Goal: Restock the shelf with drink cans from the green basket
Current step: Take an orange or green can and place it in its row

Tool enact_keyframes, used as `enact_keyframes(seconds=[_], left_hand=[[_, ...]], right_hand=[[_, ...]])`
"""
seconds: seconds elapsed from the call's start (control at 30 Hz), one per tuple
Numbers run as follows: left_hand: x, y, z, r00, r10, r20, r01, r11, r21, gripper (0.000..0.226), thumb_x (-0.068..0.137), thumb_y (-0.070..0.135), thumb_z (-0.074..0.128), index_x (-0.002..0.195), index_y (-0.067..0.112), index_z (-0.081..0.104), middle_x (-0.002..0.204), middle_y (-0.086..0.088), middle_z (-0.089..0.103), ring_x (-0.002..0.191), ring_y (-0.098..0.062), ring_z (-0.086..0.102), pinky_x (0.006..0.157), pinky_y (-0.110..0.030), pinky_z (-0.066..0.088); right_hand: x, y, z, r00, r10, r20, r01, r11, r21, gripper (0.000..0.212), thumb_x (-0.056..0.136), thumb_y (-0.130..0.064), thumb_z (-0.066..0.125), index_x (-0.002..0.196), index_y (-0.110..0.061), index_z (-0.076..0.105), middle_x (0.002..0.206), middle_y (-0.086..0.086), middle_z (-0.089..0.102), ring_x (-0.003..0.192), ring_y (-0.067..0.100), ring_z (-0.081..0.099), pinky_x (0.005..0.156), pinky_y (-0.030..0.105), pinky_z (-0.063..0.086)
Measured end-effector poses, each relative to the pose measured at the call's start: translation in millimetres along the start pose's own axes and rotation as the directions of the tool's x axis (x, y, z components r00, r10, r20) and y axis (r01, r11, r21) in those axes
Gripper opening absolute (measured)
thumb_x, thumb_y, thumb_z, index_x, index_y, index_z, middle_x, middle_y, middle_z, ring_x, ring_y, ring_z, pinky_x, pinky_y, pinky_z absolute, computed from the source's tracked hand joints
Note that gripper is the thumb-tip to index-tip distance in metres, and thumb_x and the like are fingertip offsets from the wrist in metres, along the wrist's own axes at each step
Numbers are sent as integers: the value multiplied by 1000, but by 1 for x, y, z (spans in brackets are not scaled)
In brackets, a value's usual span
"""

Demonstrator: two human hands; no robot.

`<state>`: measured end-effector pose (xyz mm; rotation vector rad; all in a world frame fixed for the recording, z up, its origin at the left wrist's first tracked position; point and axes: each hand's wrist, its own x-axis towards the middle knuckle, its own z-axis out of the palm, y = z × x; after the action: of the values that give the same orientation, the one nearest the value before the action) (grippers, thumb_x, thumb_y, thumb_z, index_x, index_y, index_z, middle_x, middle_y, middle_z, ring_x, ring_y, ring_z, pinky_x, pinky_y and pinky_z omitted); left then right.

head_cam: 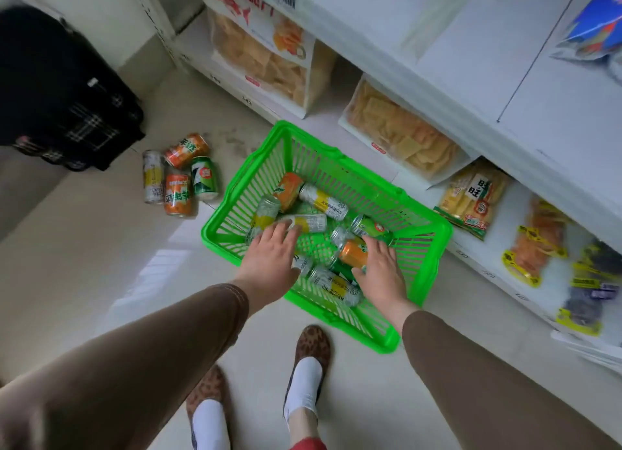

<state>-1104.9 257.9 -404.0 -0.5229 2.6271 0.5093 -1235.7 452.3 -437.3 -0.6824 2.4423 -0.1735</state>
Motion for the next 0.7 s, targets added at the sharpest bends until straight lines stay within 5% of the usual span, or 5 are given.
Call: enact_keyframes(seconds=[0.5,0.7], left_hand=[[66,10,90,989,46,141,-36,997,-72,83,95,45,52,157,21,2,163,-9,9,150,-30,9,121,-45,13],[47,7,30,996,19,91,-10,995,-94,84,93,46,54,156,20,5,161,-7,13,148,-29,13,120,-43,19]], right_hand=[[88,59,92,978,186,91,-172,975,-144,75,79,-36,83,138,-15,42,137,8,51,129,28,45,103,40,44],[54,16,41,971,238,6,-233,946,224,71,73,-38,86,124,-20,40,108,3,60,95,27,60,75,37,53]])
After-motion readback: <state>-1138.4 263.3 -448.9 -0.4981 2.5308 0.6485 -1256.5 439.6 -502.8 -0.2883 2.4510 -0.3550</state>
